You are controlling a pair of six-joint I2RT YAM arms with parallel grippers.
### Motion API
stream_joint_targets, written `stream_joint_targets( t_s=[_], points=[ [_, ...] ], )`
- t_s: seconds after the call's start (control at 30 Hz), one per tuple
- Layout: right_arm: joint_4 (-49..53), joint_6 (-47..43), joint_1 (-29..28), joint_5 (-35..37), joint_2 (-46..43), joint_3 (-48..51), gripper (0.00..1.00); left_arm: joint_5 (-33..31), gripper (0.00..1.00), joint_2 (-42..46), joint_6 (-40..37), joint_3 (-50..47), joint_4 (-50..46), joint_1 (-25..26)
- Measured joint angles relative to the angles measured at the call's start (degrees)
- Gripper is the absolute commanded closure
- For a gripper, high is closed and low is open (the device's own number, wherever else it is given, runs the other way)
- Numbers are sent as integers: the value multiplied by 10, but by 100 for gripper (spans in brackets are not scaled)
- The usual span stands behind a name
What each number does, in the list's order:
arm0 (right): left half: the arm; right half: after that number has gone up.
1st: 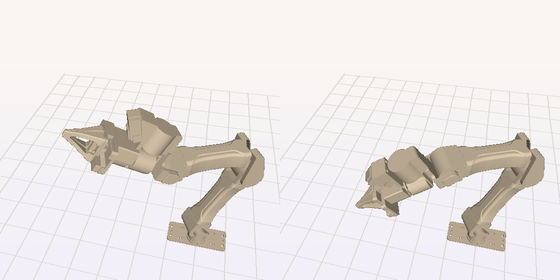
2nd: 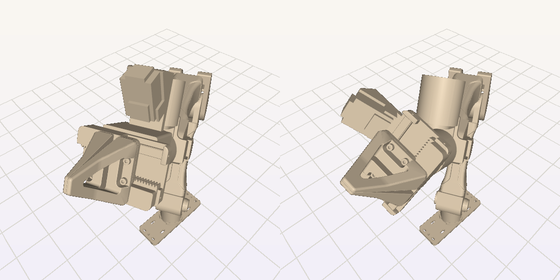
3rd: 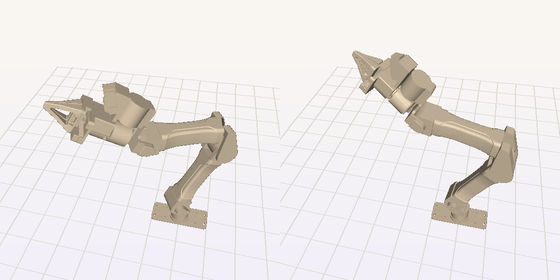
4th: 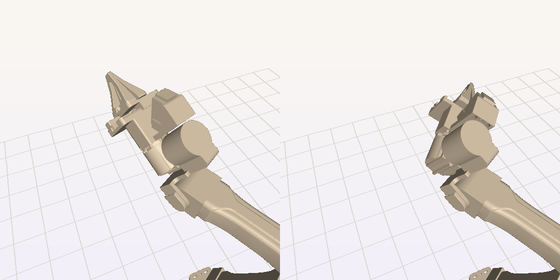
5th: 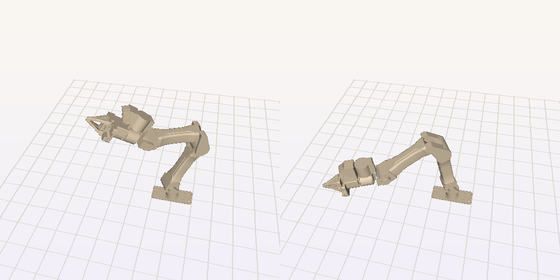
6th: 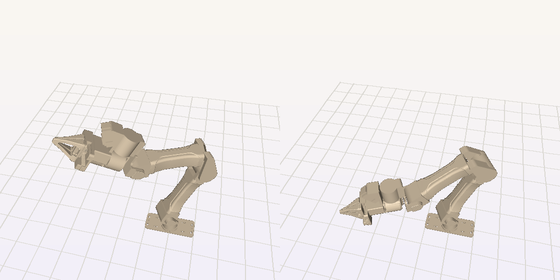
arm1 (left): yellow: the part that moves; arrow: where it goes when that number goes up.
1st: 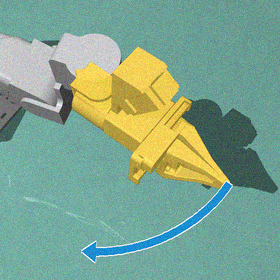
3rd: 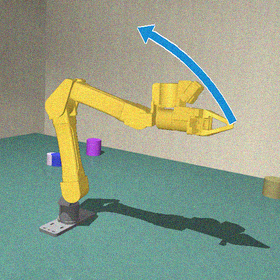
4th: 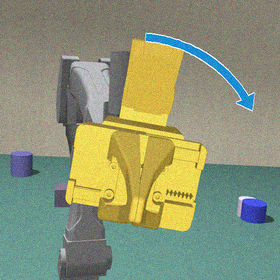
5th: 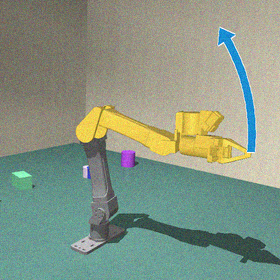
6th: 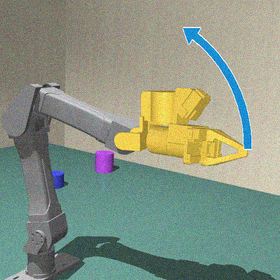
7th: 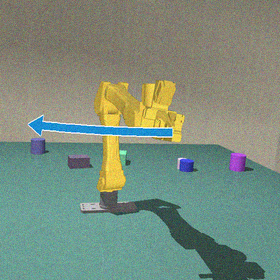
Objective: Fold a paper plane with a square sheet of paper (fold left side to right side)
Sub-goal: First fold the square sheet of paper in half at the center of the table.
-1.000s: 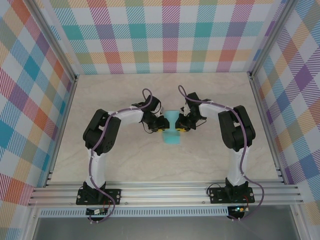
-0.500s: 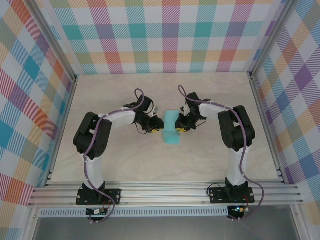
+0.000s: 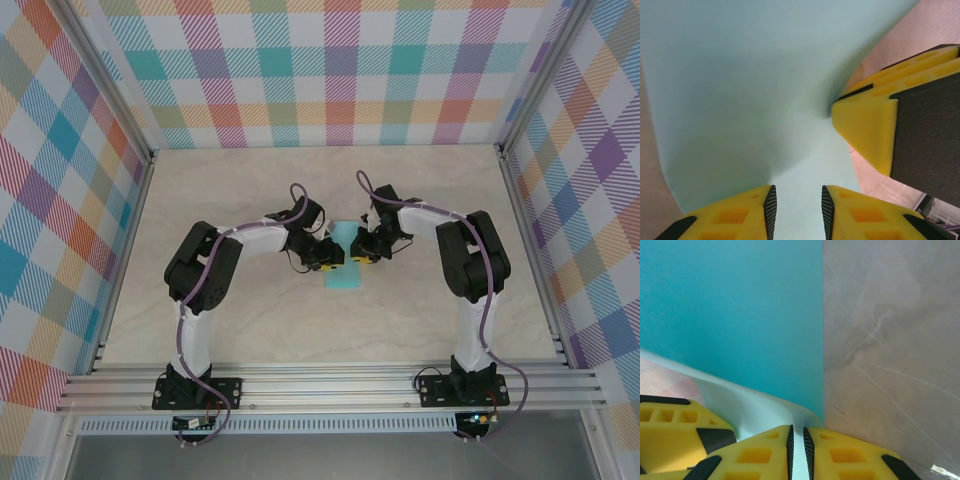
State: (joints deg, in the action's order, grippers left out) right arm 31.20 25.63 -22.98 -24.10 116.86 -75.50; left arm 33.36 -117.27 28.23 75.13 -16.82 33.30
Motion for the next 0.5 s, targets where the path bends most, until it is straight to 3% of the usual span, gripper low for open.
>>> stream_joint_targets(
  t_s=[0.5],
  points=[
    [2,-4,-1,-5,3,-3,83,22,68,67,-28,-129,70,0]
  ],
)
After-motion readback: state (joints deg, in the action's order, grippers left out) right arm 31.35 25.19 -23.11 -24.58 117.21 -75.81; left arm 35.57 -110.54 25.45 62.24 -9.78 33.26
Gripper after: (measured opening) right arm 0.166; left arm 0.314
